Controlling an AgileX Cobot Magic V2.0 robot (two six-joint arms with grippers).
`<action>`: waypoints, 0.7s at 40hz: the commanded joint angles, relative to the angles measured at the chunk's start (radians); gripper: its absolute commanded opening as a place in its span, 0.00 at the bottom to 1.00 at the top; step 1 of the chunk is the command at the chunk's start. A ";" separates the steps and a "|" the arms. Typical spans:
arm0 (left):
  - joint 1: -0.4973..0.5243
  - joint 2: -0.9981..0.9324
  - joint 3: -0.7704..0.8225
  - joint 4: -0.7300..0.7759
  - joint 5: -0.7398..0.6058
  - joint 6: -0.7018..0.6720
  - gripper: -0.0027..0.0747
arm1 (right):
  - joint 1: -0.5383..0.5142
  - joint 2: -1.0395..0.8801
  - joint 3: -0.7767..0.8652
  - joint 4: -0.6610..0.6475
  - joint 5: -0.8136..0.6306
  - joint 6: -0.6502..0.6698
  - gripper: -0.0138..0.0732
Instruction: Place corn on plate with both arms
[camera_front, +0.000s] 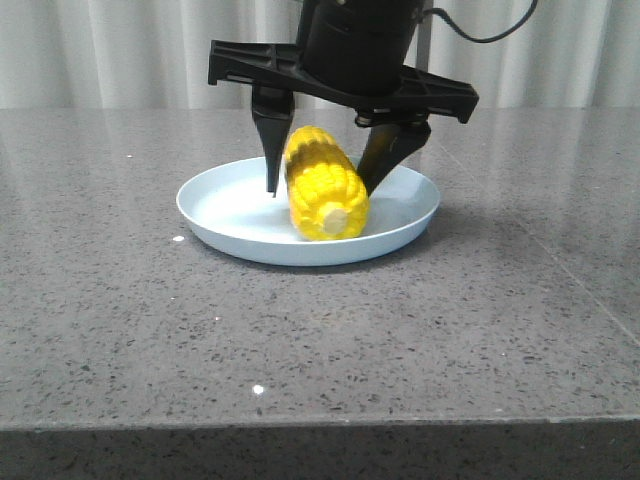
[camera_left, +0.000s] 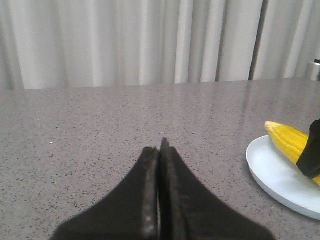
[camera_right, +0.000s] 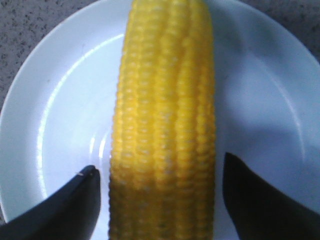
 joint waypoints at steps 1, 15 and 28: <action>-0.008 0.010 -0.027 0.003 -0.087 -0.009 0.01 | 0.000 -0.079 -0.036 -0.017 -0.018 0.002 0.85; -0.008 0.010 -0.027 0.003 -0.087 -0.009 0.01 | 0.000 -0.191 -0.164 -0.178 0.065 0.000 0.81; -0.008 0.010 -0.027 0.003 -0.087 -0.009 0.01 | -0.015 -0.208 -0.186 -0.188 0.116 0.000 0.21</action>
